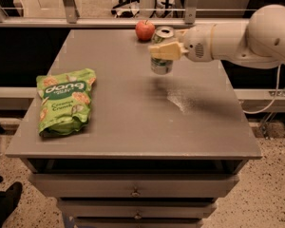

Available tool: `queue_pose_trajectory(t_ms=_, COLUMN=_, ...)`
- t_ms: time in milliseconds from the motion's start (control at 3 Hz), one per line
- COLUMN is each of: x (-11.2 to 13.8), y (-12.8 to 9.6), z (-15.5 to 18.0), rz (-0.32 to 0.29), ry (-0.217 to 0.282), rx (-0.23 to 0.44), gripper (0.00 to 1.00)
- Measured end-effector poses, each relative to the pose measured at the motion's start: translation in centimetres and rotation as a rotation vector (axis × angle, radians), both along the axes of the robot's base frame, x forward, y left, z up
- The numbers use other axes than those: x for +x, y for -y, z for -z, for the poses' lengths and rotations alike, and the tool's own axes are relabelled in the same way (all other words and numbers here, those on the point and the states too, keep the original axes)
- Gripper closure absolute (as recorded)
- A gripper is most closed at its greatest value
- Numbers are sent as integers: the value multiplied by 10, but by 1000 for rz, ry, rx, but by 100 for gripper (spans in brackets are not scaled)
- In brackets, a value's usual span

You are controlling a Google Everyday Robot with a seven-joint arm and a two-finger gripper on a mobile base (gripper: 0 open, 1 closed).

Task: Move 7up can near green rice chip bag

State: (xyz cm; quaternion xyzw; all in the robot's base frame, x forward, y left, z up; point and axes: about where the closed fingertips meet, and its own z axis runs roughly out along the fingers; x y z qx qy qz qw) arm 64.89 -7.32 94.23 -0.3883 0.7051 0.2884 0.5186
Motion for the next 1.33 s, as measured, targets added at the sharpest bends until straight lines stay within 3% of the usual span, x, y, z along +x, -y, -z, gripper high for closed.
queue_pose_trajectory(t_ms=333, x=19, y=-67, z=15, rz=-114, ry=-8, rx=65, gripper=100)
queue_pose_trajectory(t_ms=1000, x=24, y=-138, z=38, rz=-252, ry=-53, rx=114, gripper=100)
queue_pose_trajectory(t_ms=1333, x=17, y=-168, z=50, rz=-332, ry=-101, rx=124, gripper=76)
